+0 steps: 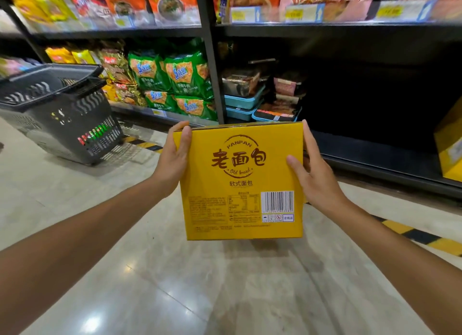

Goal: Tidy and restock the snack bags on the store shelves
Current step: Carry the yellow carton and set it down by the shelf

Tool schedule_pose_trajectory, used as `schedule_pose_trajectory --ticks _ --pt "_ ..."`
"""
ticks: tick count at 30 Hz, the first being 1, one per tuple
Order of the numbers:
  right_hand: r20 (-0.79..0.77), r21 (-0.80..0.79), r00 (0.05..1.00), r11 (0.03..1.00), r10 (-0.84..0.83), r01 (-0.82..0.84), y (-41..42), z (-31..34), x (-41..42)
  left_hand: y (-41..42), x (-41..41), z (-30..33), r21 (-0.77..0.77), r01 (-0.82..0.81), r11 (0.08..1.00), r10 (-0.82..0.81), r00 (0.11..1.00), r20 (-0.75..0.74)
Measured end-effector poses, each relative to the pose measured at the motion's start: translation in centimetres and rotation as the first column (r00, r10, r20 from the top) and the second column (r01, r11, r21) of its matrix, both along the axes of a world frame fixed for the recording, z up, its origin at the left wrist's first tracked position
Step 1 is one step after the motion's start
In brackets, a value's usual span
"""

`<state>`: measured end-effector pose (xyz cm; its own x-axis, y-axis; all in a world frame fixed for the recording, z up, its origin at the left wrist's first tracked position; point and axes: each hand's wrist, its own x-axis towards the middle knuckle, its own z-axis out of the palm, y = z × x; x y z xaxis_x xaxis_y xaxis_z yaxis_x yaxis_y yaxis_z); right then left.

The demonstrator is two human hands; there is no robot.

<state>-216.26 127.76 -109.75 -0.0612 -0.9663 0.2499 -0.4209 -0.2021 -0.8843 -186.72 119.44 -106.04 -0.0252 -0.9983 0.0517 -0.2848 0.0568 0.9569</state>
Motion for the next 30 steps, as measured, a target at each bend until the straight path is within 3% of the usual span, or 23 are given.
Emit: schedule_pose_trajectory --ticks 14,20,25,30 --pt "0.040 -0.004 0.999 1.000 -0.020 0.020 0.6 -0.3 0.1 0.7 0.1 0.3 0.014 0.009 1.000 -0.009 1.000 0.006" --pt "0.080 0.025 0.996 0.999 -0.043 0.041 3.7 -1.3 -0.6 4.9 -0.6 -0.2 -0.102 0.002 0.995 -0.001 1.000 0.013" --pt "0.157 0.109 0.966 0.976 -0.207 0.191 7.8 -3.5 -4.5 10.3 -3.2 -3.6 -0.007 0.124 0.992 -0.123 0.987 0.099" --pt "0.172 0.239 0.942 0.940 -0.288 0.244 11.8 -5.9 -8.6 16.9 -7.6 -8.8 0.048 0.259 0.965 -0.259 0.966 -0.002"
